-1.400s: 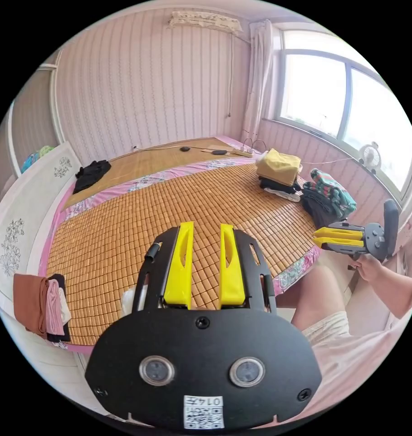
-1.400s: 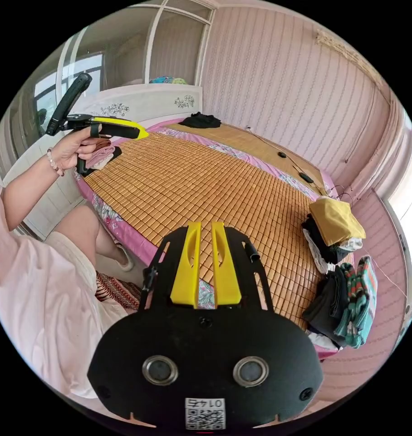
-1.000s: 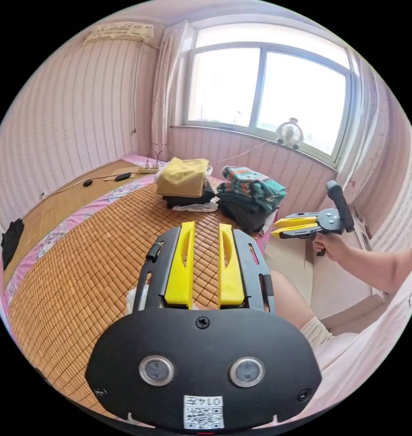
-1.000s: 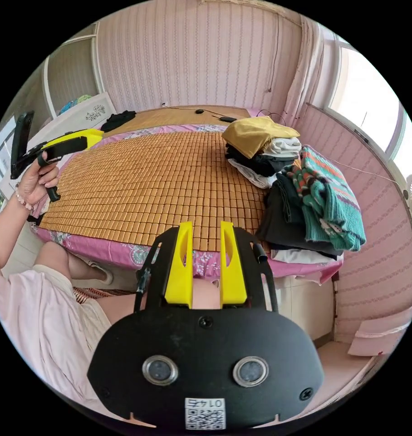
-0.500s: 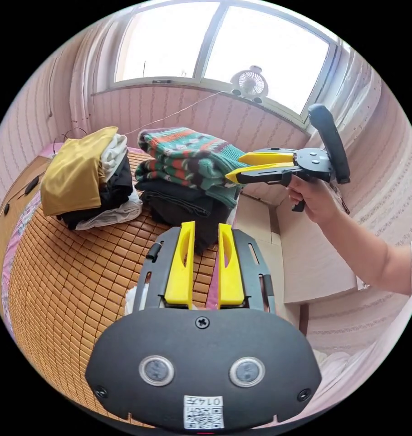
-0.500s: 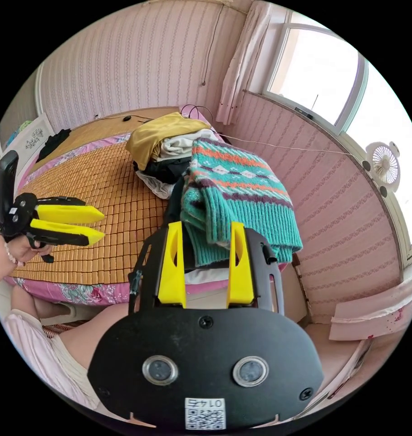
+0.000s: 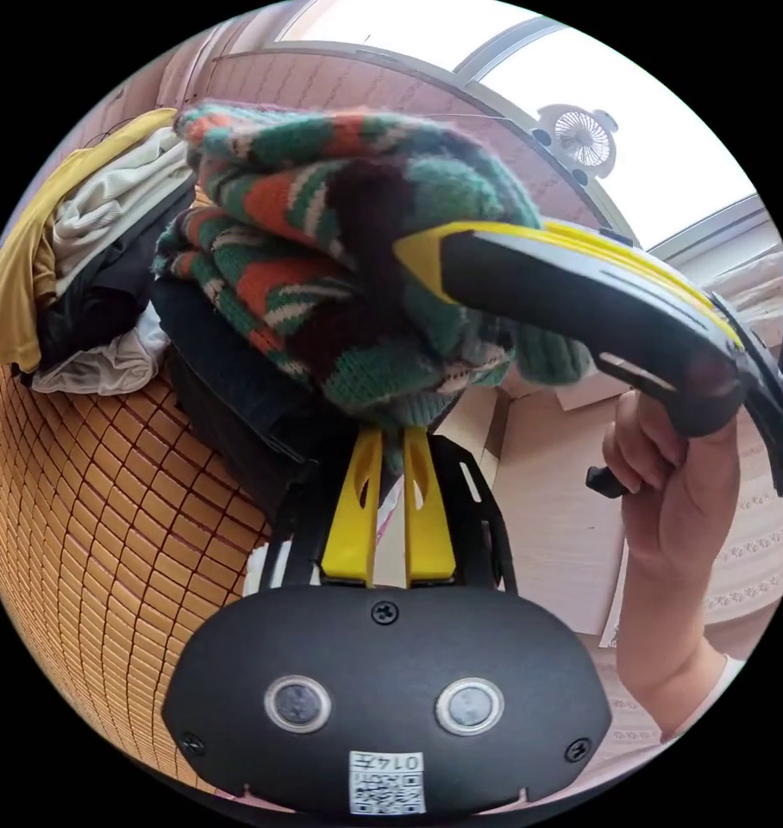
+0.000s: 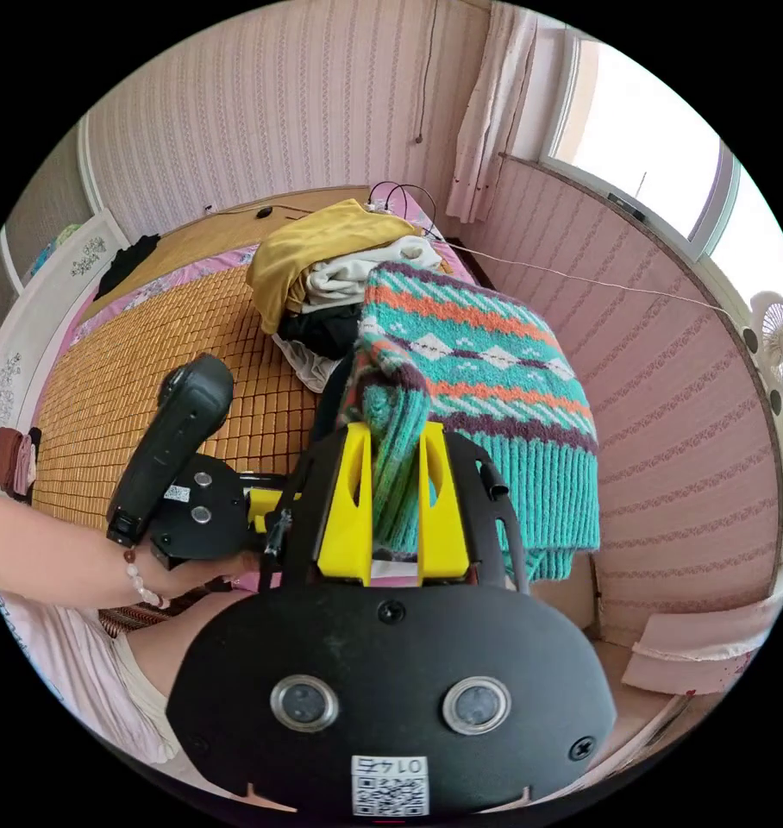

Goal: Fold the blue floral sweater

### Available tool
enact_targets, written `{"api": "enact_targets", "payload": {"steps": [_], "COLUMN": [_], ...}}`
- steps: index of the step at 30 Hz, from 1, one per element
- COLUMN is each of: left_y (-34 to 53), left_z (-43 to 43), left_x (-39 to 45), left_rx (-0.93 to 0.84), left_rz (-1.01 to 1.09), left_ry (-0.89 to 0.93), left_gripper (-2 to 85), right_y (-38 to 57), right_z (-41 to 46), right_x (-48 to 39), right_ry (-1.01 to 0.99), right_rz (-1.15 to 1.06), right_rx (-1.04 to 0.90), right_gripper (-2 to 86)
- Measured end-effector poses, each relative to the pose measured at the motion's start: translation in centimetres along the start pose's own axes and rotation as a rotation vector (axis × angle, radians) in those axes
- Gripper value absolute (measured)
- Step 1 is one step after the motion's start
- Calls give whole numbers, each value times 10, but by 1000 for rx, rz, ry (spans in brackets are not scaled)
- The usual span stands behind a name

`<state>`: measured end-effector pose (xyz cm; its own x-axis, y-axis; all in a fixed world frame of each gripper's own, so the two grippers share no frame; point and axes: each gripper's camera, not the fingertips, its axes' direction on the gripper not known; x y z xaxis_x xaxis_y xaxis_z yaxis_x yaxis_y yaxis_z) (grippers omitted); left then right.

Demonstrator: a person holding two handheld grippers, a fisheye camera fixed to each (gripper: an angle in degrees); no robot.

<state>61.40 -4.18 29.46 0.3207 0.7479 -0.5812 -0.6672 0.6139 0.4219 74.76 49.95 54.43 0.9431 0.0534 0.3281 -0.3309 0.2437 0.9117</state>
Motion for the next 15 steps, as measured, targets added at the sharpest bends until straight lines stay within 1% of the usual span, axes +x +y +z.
{"api": "enact_targets", "payload": {"steps": [3,5,6,8,9,10,12,14,15], "left_y": [8,26,31,59,68,87,121,179,196], "left_z": [-32,-82,-96,-154,-170,-200,-250,-318,-335], "left_x": [5,10,11,3,-1,-11,-24,-42,-46], "left_rx": [70,203,232,352,391,445,531,648,675], "left_rz": [5,22,21,37,37,5,-18,-22,-27], "left_ry": [38,72,72,69,74,84,78,49,36], "left_gripper": [15,6,4,0,0,-1,-2,-3,-3], "right_y": [-1,0,1,4,5,4,-2,-9,-12], "right_z": [-55,-97,-126,-170,-196,-218,-244,-263,-273], "right_x": [16,21,23,23,18,8,-19,-52,-75], "right_ry": [-2,37,52,8,-30,-65,-113,-173,-233], "right_rz": [23,15,23,35,33,13,-48,-116,-164], "right_rx": [98,174,234,334,393,434,460,484,510], "right_gripper": [70,67,66,64,62,61,60,59,58]}}
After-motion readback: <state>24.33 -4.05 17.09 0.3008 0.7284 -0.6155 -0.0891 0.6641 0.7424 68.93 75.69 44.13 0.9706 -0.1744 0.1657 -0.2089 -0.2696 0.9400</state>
